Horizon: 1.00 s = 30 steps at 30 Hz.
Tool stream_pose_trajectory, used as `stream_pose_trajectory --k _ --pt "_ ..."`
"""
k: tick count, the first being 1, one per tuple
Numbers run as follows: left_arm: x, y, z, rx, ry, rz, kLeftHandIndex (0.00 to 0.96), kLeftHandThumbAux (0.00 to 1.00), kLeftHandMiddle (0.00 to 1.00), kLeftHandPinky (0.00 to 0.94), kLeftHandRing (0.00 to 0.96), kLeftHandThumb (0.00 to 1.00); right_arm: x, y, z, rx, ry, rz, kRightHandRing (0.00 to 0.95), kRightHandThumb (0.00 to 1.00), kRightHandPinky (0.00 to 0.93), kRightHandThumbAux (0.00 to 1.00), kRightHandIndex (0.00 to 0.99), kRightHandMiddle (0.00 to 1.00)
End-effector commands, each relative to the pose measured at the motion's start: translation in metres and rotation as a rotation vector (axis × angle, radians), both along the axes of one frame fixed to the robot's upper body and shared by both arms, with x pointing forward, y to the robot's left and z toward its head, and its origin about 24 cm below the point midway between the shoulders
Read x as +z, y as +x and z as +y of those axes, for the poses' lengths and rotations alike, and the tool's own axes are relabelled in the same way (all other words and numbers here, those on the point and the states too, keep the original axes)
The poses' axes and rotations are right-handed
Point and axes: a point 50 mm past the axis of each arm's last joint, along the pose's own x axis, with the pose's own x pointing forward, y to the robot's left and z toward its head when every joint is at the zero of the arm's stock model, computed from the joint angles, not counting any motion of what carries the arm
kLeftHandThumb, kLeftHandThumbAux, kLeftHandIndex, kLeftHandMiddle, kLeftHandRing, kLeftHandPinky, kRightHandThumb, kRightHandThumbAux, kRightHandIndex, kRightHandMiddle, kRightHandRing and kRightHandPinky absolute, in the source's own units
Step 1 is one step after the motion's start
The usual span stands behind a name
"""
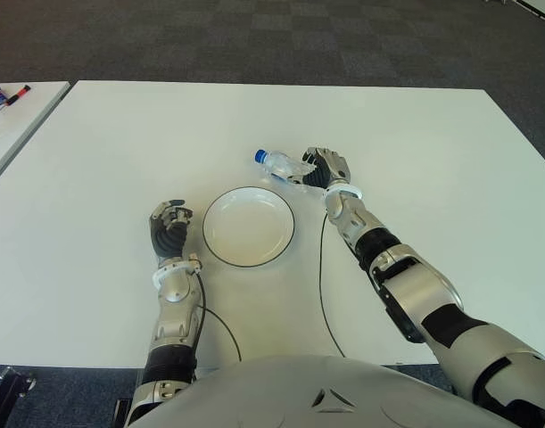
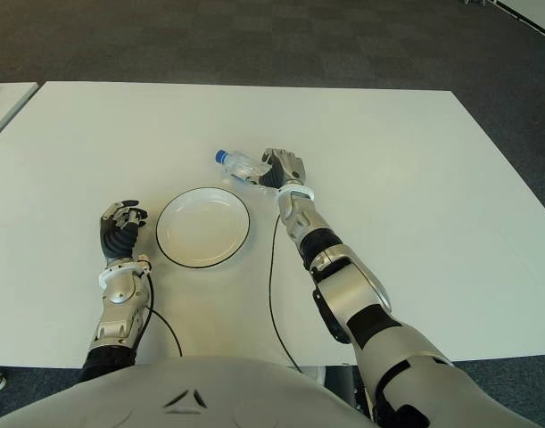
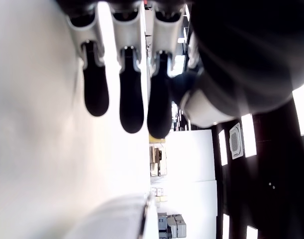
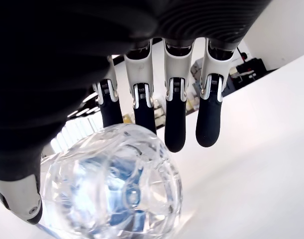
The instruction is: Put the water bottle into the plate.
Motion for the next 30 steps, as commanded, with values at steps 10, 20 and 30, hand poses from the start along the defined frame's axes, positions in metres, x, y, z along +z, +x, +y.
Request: stream_pose_trajectory --k 10,20,30 --pt "-0.011 -0.006 -0.009 0.018 -0.048 0.055 0.424 0.723 0.547 0.482 0.515 0.690 -0.002 -0.008 -0.014 -0.029 0.013 0.006 0.417 0.320 0.438 0.622 0.324 0.399" --pt "-0.009 -0.006 -0.010 0.007 -0.042 0.053 0.426 0.722 0.550 0.480 0.520 0.692 0.002 -0.007 -0.013 -0.009 0.041 0.002 0.401 0.297 0.414 0.616 0.228 0.374" --pt "-0.009 -0.007 -0.009 0.018 -0.042 0.057 0.425 0.722 0.555 0.481 0.521 0.692 0.005 -0.001 -0.005 0.077 0.052 0.047 0.312 0.306 0.359 0.582 0.086 0.252"
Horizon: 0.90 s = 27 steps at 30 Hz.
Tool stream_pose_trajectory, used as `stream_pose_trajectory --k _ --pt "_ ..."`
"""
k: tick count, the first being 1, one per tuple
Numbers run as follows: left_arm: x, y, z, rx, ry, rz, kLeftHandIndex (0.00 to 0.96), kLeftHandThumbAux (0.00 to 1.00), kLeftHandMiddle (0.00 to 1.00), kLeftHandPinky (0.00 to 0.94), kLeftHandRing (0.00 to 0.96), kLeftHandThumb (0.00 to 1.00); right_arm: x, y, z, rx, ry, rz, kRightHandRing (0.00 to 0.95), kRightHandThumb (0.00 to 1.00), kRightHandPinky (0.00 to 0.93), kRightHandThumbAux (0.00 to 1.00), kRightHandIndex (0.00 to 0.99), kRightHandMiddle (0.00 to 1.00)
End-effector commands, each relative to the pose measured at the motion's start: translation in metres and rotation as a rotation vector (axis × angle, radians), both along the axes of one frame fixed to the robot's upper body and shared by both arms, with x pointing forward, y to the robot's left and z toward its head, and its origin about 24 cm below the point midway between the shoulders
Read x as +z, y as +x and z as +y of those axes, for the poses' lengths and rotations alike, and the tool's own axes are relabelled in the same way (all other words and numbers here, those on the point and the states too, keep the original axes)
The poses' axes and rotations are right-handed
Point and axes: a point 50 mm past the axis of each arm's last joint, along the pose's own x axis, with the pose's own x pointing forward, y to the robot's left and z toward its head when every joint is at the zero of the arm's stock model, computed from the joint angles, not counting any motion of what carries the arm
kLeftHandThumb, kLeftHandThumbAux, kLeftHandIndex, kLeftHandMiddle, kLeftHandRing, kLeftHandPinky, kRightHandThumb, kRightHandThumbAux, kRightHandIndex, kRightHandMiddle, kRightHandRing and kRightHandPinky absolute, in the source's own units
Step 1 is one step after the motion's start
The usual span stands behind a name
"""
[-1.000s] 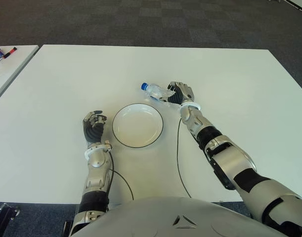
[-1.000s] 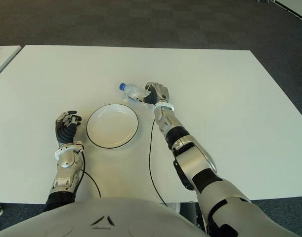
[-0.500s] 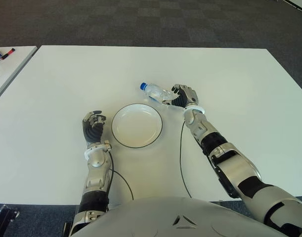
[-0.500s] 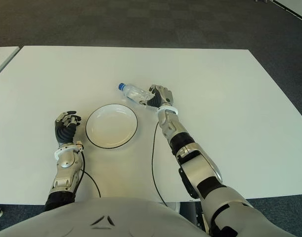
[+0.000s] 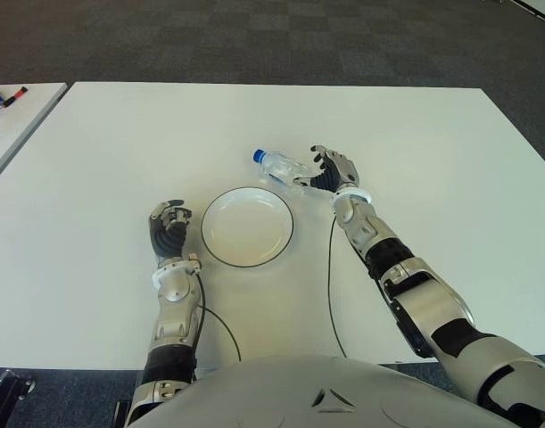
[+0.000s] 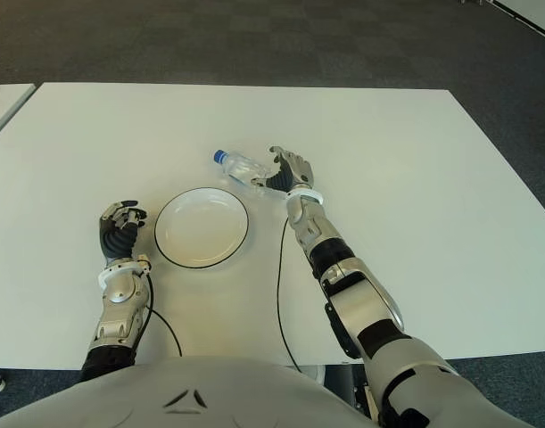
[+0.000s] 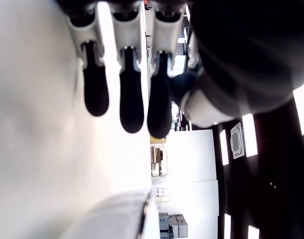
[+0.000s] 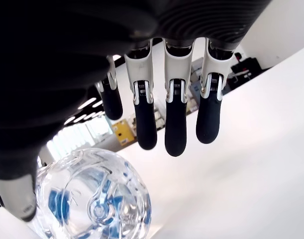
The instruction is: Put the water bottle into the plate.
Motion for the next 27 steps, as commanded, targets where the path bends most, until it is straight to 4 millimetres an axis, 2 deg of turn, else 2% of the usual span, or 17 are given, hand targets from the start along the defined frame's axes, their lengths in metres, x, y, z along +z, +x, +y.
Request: stream_pose_trajectory --k 1,8,17,27 --pt "-0.0098 -0.0072 -0.0091 0.017 -0.043 0.058 0.426 0.722 0.557 0.481 0.523 0.692 0.0016 0.0037 0.0050 0.056 0.017 0.030 0.302 0.306 0.353 0.579 0.072 0.238" --pt "-0.0092 -0.0077 -0.0092 0.018 -0.035 0.065 0.426 0.722 0.562 0.484 0.529 0.692 0.0031 0.0056 0.0068 0.091 0.039 0.033 0.293 0.290 0.381 0.570 0.033 0.210" --pt "-0.0093 -0.0071 -0.0097 0.016 -0.035 0.074 0.427 0.722 0.569 0.494 0.539 0.693 0.0054 0.0071 0.0095 0.106 0.053 0.022 0.335 0.287 0.437 0.565 0.033 0.223" --pt "-0.0100 -0.0067 -0.0089 0.018 -0.052 0.073 0.426 0.723 0.562 0.487 0.529 0.692 0.0059 0.0085 0.0118 0.105 0.063 0.027 0.343 0.298 0.416 0.572 0.032 0.232"
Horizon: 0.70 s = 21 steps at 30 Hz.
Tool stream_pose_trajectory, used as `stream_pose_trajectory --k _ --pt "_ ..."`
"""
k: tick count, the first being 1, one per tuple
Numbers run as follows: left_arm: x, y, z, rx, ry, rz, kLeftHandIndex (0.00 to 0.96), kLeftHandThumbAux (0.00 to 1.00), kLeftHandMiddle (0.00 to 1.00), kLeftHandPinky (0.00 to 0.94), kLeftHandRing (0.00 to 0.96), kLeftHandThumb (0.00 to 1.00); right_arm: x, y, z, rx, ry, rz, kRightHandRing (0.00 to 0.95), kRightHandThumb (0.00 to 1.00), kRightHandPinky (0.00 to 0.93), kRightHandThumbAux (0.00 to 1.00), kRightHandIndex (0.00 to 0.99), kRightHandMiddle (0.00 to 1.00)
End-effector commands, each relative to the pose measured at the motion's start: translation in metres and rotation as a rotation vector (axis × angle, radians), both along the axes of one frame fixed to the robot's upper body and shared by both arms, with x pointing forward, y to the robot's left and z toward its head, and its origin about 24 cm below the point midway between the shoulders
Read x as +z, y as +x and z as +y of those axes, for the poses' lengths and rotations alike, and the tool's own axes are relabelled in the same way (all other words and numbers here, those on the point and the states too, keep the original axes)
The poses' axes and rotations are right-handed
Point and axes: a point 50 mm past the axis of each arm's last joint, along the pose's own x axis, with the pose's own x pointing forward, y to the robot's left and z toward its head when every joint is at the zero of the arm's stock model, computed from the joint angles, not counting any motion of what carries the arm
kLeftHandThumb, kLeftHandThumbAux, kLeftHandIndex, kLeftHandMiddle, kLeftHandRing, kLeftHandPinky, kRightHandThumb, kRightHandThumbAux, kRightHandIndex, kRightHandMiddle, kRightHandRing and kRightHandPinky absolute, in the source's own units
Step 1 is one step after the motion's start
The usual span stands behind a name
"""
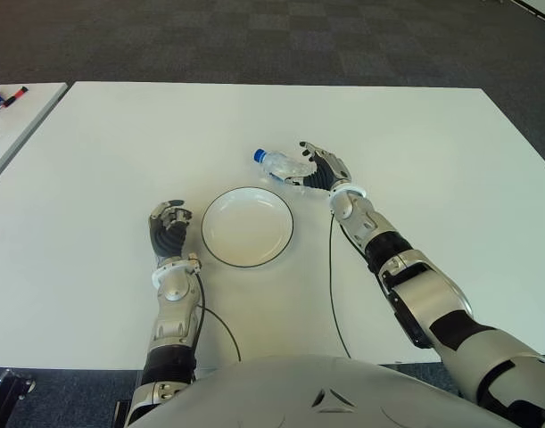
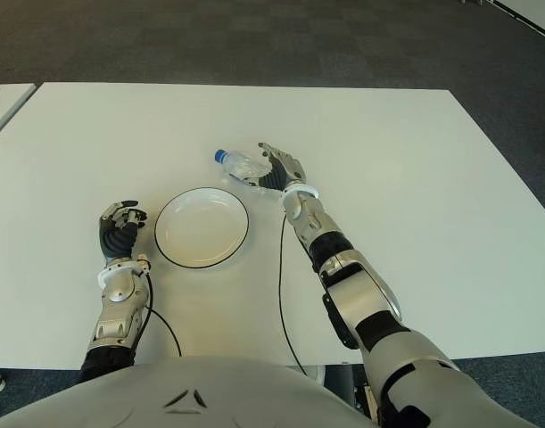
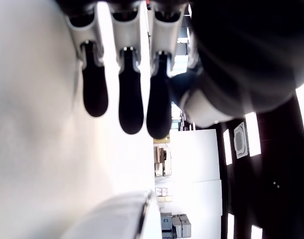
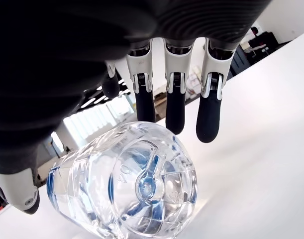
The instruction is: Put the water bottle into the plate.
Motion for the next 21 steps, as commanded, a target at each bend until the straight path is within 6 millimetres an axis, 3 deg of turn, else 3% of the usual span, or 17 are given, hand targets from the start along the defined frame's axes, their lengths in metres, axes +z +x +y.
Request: stream_pose_trajectory --k 1,9,15,21 --pt "-0.011 -0.007 -0.009 0.012 -0.054 0.058 0.425 0.723 0.561 0.487 0.528 0.691 0.003 0.003 0.003 0.004 0.014 0.004 0.342 0.298 0.413 0.572 0.032 0.232" --pt "-0.011 -0.007 -0.009 0.013 -0.060 0.051 0.424 0.723 0.553 0.479 0.519 0.690 0.003 0.004 0.007 0.015 -0.010 -0.002 0.317 0.277 0.381 0.558 0.023 0.219" --pt "-0.011 -0.007 -0.010 0.016 -0.055 0.047 0.425 0.722 0.553 0.481 0.523 0.692 0.006 0.006 0.015 0.030 -0.035 -0.007 0.232 0.267 0.278 0.542 0.004 0.159" --pt "-0.010 -0.006 -0.010 0.015 -0.049 0.059 0.425 0.723 0.551 0.474 0.518 0.693 0.008 0.008 0.022 0.043 -0.061 -0.006 0.173 0.259 0.243 0.532 0.000 0.108"
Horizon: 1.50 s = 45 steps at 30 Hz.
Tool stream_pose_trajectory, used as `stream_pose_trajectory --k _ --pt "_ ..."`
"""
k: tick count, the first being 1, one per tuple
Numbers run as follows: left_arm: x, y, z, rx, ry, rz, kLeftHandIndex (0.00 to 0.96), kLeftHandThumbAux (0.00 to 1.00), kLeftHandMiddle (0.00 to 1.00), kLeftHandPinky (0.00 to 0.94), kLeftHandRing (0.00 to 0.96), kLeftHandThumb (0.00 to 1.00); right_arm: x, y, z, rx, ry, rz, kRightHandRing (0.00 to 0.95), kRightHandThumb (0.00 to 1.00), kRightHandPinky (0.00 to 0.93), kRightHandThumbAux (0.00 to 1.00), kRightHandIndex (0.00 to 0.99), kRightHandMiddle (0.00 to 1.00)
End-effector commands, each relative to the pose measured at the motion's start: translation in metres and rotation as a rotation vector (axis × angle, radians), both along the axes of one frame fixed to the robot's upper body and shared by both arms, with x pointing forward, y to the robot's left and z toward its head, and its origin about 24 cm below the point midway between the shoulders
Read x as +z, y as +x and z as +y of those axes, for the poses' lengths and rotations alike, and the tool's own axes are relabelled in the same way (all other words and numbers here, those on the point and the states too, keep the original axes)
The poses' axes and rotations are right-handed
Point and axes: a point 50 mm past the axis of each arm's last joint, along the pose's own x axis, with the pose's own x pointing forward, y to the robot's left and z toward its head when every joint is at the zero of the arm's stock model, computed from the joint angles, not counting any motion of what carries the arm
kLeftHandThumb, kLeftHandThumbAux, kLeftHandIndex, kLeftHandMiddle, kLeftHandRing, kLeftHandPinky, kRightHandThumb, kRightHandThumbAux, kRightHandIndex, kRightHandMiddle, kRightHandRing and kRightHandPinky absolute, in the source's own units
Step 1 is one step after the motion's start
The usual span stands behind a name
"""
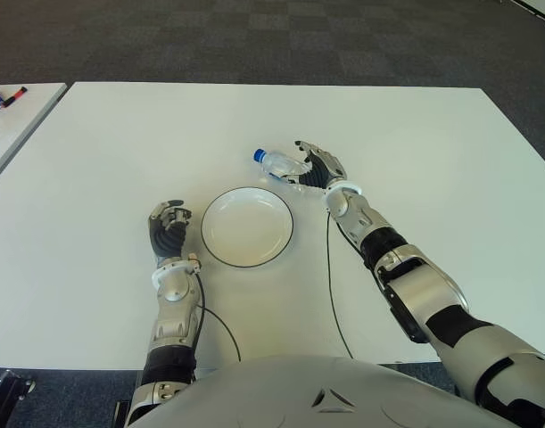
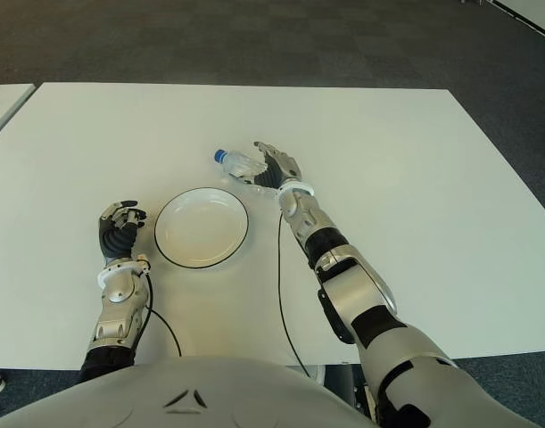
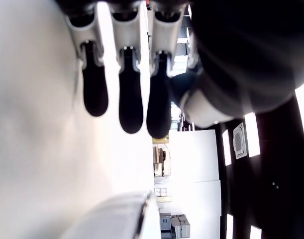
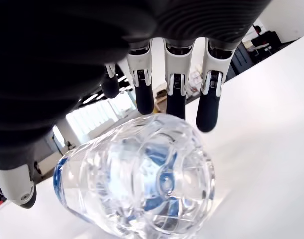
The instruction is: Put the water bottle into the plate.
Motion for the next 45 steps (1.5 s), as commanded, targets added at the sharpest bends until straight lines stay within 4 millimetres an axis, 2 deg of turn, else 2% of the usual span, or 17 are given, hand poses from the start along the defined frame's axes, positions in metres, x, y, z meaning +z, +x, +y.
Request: stream_pose_trajectory --k 1,7,19,45 --pt "-0.010 -0.006 -0.010 0.013 -0.047 0.064 0.425 0.723 0.550 0.474 0.518 0.693 0.005 0.004 0.008 0.011 -0.026 -0.004 0.170 0.259 0.241 0.532 0.000 0.105" --pt "-0.010 -0.006 -0.010 0.009 -0.042 0.069 0.425 0.723 0.549 0.466 0.513 0.692 0.007 0.006 0.013 0.017 -0.044 -0.002 0.149 0.255 0.239 0.521 0.000 0.080" --pt "-0.009 -0.007 -0.010 0.006 -0.050 0.059 0.425 0.723 0.550 0.469 0.513 0.692 0.009 0.008 0.026 0.040 -0.079 0.001 0.173 0.283 0.287 0.507 0.000 0.081" --pt "-0.007 -0.008 -0.013 -0.002 -0.040 0.036 0.426 0.722 0.550 0.480 0.520 0.693 0.005 0.006 0.049 0.104 -0.190 0.030 0.151 0.274 0.225 0.519 0.000 0.083"
